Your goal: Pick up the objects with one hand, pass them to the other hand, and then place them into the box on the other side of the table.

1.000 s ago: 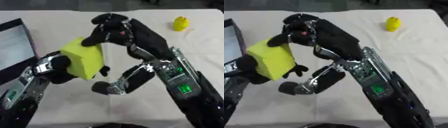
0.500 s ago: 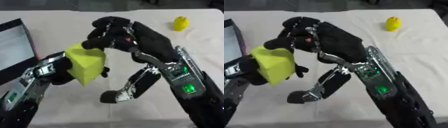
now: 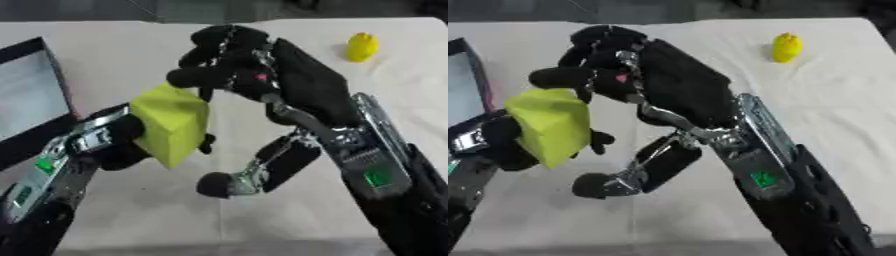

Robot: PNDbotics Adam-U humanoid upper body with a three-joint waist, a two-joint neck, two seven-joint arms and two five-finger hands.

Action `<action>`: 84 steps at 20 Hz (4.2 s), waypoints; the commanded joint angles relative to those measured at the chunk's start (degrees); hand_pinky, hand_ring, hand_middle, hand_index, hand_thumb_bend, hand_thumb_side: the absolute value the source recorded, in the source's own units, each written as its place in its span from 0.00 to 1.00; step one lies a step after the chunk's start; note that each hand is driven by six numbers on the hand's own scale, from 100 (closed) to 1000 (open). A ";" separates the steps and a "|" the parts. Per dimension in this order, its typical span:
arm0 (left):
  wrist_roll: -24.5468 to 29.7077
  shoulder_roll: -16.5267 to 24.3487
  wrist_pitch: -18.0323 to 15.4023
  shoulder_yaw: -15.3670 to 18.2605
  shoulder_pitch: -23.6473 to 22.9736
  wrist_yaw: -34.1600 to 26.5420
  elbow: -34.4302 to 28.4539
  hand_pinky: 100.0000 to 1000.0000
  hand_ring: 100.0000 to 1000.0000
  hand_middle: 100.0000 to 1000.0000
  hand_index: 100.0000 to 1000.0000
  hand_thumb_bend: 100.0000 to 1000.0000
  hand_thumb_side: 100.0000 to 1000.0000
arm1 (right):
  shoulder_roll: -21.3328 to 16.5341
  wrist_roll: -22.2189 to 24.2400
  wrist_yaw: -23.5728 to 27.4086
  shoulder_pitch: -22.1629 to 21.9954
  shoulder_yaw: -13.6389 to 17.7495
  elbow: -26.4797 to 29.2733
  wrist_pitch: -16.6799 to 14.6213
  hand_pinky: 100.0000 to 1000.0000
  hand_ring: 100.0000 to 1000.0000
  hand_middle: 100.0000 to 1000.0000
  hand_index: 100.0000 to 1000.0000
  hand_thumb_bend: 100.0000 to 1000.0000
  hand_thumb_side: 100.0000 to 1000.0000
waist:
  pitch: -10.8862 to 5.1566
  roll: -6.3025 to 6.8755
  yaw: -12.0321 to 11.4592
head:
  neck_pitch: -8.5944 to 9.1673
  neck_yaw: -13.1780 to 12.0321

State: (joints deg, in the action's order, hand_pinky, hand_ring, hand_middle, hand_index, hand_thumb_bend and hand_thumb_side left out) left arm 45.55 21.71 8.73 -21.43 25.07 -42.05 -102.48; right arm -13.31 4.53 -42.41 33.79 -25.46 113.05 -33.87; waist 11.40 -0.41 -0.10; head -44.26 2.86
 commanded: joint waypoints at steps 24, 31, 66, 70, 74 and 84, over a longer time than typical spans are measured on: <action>-26.83 10.09 -10.24 22.55 -3.92 4.99 12.00 1.00 0.74 0.47 0.72 0.00 0.47 | -1.10 -21.42 -10.57 -3.53 8.86 1.20 9.12 0.83 0.69 0.71 0.87 0.34 0.54 | -1.89 0.72 0.41 | 0.14 -2.79; -52.94 17.84 -12.59 29.33 -4.16 36.74 30.13 1.00 0.84 0.64 0.85 0.00 0.28 | -1.98 -20.81 -10.99 -5.16 9.33 0.17 8.95 0.83 0.68 0.70 0.87 0.33 0.54 | -2.42 0.88 0.97 | 0.14 -3.72; -31.05 18.02 -33.98 24.49 -7.37 69.33 -11.16 0.86 0.82 0.71 0.87 0.14 0.00 | -18.82 -12.22 1.31 -0.53 18.09 -23.53 15.42 0.85 0.64 0.69 0.88 0.31 0.49 | -2.49 0.19 0.35 | 0.14 6.82; -28.76 15.86 -38.09 21.48 -4.42 65.72 -12.05 0.84 0.81 0.71 0.87 0.15 0.00 | -20.42 -9.16 1.49 5.05 20.46 -39.01 15.99 0.86 0.66 0.73 0.88 0.30 0.46 | -1.82 0.67 0.10 | 0.14 9.76; -27.40 13.62 -43.25 17.95 -0.38 64.47 -12.11 0.80 0.80 0.71 0.87 0.21 0.00 | -20.72 -7.33 -3.54 11.69 24.93 -56.33 17.36 0.87 0.73 0.80 0.90 0.28 0.43 | -0.33 1.14 -0.96 | 0.14 12.98; -26.36 10.40 -49.78 11.77 4.07 66.16 -12.11 0.83 0.80 0.71 0.86 0.12 0.00 | -23.32 -12.64 -7.08 16.21 30.32 -68.23 24.57 0.88 0.75 0.82 0.91 0.30 0.43 | 4.11 1.22 -4.90 | 3.00 19.44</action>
State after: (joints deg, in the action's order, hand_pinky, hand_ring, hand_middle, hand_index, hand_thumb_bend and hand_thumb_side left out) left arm 19.02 31.65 -40.42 -9.51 28.31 23.96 -113.64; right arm -33.94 -7.35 -49.18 48.69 4.13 44.69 -10.22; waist 16.50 0.81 -5.03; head -42.16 21.59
